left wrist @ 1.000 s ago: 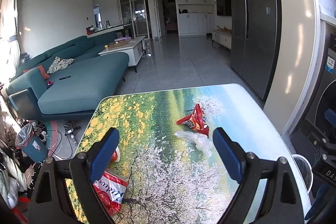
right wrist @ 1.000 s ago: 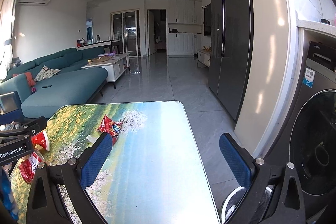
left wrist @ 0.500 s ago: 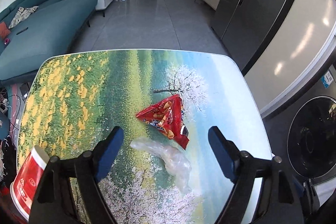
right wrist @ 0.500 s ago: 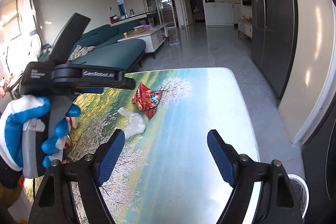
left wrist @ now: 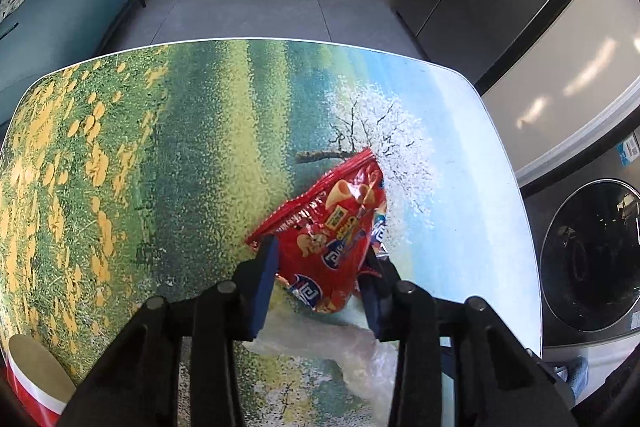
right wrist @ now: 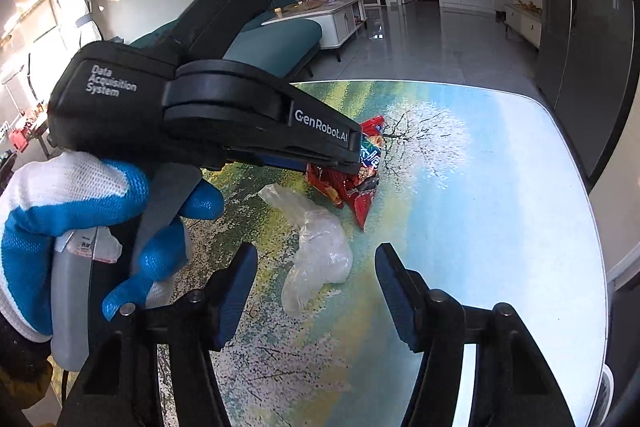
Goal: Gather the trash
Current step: 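Grasp the red chip bag with the left tool while the right tool grasps the clear plastic bag, then carry the red chip bag and clear plastic bag over the white trash bin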
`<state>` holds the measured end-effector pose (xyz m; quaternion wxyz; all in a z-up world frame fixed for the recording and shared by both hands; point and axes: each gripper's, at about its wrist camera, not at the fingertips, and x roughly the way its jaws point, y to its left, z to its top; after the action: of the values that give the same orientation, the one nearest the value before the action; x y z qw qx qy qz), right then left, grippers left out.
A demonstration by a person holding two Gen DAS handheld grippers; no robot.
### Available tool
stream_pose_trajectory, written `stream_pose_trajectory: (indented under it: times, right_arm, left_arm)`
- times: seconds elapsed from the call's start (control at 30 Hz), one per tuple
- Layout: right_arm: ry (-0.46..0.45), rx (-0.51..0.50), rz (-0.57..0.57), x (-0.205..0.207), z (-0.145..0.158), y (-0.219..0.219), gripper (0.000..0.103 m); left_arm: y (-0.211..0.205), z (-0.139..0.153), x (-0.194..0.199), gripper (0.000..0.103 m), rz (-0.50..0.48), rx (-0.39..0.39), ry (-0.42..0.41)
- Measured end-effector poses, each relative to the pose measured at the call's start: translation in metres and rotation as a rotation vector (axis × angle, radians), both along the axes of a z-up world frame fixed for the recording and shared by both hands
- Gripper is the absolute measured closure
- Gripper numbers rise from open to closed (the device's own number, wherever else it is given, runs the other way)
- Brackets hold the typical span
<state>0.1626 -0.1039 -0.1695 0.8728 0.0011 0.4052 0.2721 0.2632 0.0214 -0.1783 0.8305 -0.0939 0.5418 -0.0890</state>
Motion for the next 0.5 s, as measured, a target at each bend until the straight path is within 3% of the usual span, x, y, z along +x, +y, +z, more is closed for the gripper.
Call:
stream_pose_trajectory:
  times: [0.07,0.13,0.27,0.5]
  right_arm:
    - [0.014,-0.017,-0.003,0.004,-0.006,0.005,0.053]
    - [0.026,-0.025,-0.004,0.006,-0.010,0.009,0.072]
    - [0.040,-0.013,-0.012,0.000,-0.011,0.003,0.075]
    - [-0.047,-0.042,-0.061,-0.043,0.016,-0.030,0.076]
  left_arm:
    - [0.002,0.000,-0.001,0.073,-0.004,-0.019,0.000]
    - [0.002,0.001,-0.003,0.082,-0.015,-0.024,-0.006]
    - [0.003,0.009,-0.015,0.097,-0.026,-0.047,-0.021]
    - [0.011,0.045,-0.051,0.098,-0.006,-0.067,-0.104]
